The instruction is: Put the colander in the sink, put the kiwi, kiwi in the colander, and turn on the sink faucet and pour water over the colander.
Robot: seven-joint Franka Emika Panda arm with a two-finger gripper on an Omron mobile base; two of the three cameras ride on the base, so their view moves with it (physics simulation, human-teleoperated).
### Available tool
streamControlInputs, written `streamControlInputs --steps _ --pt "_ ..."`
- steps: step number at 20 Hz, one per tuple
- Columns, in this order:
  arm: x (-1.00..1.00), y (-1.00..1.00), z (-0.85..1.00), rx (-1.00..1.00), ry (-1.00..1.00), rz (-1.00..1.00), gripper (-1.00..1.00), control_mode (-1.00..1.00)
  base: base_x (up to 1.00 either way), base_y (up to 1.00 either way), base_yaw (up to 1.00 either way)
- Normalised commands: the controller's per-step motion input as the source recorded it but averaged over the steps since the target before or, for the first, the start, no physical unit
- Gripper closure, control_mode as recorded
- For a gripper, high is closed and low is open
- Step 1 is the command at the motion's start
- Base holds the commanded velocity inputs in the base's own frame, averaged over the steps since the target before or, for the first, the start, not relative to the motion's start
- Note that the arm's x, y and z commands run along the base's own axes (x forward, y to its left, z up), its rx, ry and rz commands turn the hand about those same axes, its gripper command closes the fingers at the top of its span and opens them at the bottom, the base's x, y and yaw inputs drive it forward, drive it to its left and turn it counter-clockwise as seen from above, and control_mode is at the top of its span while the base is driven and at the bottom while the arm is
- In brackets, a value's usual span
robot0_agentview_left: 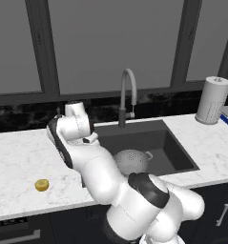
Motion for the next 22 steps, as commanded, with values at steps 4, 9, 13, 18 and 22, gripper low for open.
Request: streamControlInputs --steps 4,9,13,18,22 --pt "-0.56 -0.81 0.33 0.0 -0.09 0.18 1.0 -1.0 0.0 0.0 0.0" --pt "-0.8 -0.69 0.28 0.0 -0.21 0.36 1.0 -1.0 0.0 0.0 0.0" --pt "-0.41 -0.8 0.19 0.02 -0.17 0.29 1.0 -1.0 0.0 0.0 0.0" --pt "-0.09 -0.83 0.14 0.19 -0.1 0.17 1.0 -1.0 0.0 0.0 0.0" --pt "0.0 -0.82 0.17 0.3 0.0 0.12 1.0 -1.0 0.0 0.0 0.0"
